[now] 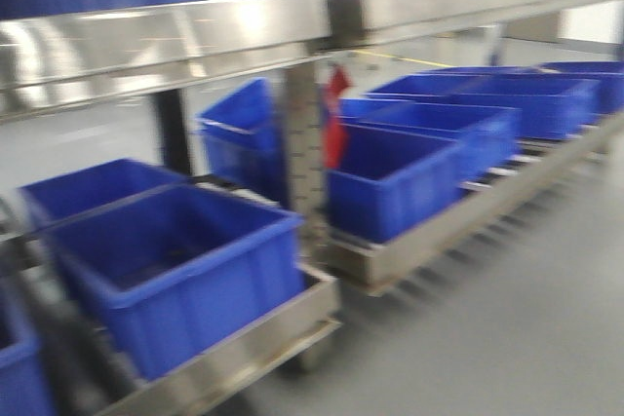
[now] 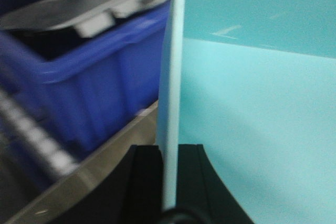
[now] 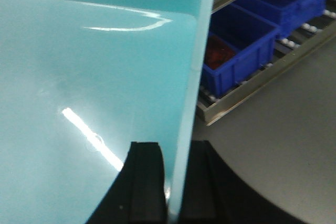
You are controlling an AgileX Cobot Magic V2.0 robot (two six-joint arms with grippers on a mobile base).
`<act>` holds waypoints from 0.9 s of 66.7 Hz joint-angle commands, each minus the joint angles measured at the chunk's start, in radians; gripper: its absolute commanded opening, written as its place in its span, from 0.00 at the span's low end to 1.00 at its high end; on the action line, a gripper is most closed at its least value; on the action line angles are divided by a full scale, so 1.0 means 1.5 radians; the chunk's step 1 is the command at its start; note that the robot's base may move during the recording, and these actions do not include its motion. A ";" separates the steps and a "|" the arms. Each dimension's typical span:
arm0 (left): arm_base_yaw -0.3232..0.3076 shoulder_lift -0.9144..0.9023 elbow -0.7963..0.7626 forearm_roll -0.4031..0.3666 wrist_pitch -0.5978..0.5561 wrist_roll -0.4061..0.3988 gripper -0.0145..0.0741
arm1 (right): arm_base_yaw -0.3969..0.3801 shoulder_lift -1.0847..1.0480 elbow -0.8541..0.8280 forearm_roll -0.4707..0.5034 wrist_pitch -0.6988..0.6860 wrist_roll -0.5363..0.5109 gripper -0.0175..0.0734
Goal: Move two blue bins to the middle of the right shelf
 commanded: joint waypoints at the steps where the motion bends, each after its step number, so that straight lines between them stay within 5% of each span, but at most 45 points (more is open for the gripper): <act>1: 0.001 -0.007 -0.007 0.003 -0.044 -0.004 0.04 | 0.004 -0.011 -0.007 0.012 -0.025 -0.014 0.02; 60: 0.001 -0.007 -0.007 0.003 -0.044 -0.004 0.04 | 0.004 -0.011 -0.007 0.012 -0.025 -0.014 0.02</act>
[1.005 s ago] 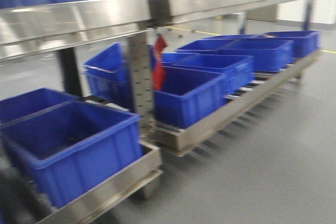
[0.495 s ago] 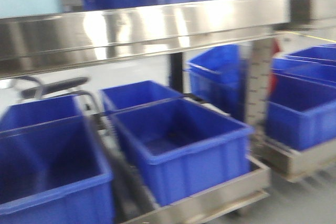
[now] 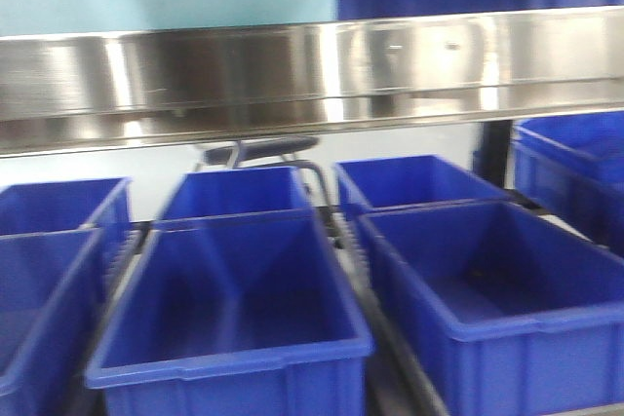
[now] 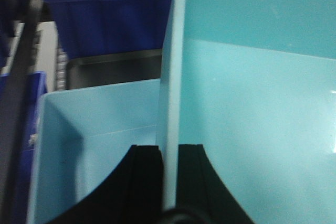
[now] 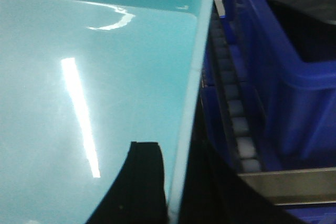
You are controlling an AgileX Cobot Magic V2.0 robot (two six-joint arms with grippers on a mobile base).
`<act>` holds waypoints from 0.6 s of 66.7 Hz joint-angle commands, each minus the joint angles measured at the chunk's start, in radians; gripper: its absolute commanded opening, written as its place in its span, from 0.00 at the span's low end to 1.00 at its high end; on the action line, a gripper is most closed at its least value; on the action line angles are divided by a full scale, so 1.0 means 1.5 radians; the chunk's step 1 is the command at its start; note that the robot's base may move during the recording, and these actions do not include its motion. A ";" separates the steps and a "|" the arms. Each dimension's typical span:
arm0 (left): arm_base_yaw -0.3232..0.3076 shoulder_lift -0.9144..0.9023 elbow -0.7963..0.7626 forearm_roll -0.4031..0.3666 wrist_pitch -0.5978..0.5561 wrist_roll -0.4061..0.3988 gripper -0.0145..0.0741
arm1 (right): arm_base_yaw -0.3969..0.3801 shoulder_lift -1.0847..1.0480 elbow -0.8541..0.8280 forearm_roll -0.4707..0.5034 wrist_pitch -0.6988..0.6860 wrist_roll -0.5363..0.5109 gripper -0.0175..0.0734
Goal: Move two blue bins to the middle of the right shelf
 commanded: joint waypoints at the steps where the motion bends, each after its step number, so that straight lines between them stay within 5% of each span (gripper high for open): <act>1: 0.001 -0.007 -0.007 0.003 -0.044 -0.004 0.04 | 0.004 -0.011 -0.007 0.009 -0.025 -0.014 0.02; 40: 0.001 -0.007 -0.007 0.003 -0.044 -0.004 0.04 | 0.004 -0.011 -0.007 0.009 -0.025 -0.014 0.02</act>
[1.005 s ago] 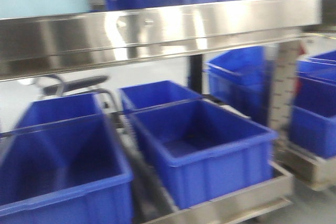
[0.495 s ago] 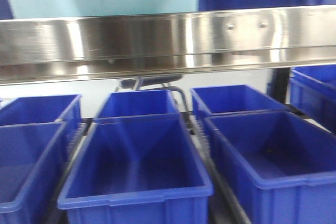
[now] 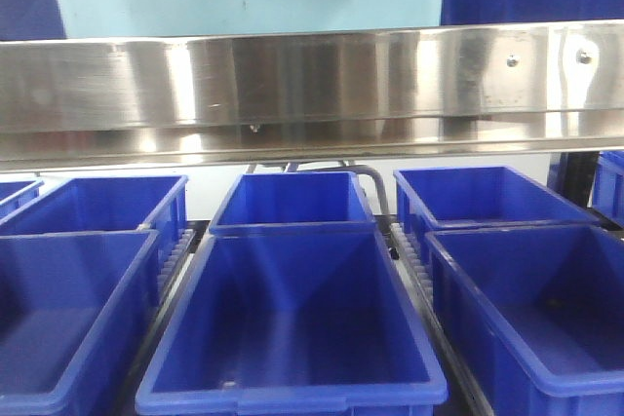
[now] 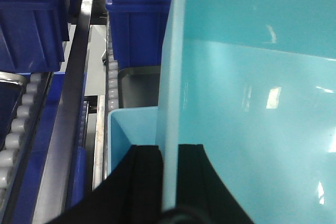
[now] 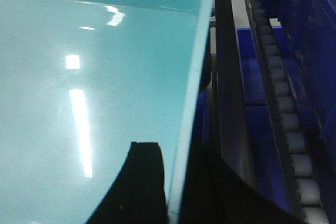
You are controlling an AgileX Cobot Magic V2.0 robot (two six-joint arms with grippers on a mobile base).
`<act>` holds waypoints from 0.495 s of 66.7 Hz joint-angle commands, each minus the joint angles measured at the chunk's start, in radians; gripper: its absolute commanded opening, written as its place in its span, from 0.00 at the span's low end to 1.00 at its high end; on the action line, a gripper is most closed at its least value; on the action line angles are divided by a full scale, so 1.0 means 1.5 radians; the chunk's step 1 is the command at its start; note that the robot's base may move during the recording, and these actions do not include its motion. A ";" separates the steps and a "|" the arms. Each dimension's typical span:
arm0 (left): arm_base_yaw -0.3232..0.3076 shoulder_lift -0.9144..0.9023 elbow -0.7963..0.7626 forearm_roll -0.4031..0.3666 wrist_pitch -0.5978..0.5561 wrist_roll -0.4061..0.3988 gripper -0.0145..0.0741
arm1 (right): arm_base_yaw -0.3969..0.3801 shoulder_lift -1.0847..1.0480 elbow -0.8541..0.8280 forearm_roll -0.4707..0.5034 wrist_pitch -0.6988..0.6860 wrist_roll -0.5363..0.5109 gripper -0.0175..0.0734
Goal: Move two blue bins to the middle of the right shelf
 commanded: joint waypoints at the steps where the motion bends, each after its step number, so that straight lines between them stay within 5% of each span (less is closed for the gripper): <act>1: 0.001 -0.007 -0.007 0.003 -0.044 -0.004 0.04 | 0.004 -0.011 -0.007 0.008 -0.025 -0.014 0.02; 33: 0.001 -0.007 -0.007 0.003 -0.044 -0.004 0.04 | 0.004 -0.011 -0.007 0.008 -0.025 -0.014 0.02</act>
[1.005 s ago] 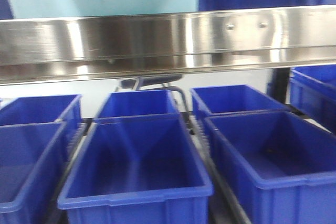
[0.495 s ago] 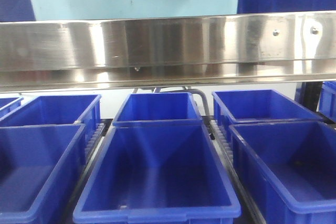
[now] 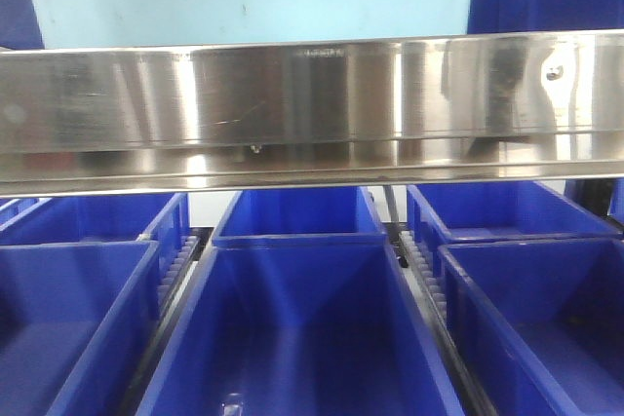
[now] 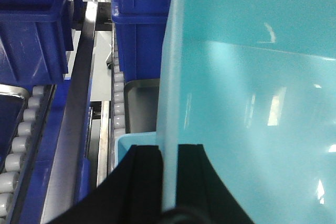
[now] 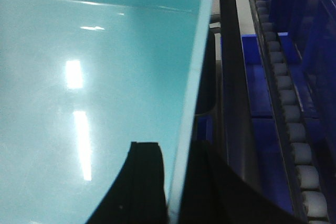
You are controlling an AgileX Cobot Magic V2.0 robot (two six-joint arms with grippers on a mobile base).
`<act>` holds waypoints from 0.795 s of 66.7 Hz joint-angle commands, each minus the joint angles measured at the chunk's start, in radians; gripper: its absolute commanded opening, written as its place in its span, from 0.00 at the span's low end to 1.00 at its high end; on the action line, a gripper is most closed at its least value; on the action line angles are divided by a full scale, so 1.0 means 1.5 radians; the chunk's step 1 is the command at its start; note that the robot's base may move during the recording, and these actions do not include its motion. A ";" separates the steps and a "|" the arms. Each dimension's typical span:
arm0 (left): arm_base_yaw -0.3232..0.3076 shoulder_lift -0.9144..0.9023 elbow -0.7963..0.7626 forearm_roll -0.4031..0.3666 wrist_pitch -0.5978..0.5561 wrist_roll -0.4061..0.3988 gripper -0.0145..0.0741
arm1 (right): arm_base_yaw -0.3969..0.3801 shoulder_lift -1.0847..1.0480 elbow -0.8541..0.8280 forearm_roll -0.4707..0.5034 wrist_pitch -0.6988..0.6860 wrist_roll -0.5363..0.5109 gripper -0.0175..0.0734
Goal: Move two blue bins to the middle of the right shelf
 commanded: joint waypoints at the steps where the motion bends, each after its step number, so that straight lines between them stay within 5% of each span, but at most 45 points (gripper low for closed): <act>1: 0.001 -0.007 -0.007 0.002 -0.044 -0.004 0.04 | 0.004 -0.011 -0.007 0.008 -0.025 -0.014 0.02; 53: 0.001 -0.007 -0.007 0.002 -0.044 -0.004 0.04 | 0.004 -0.011 -0.007 0.008 -0.035 -0.014 0.02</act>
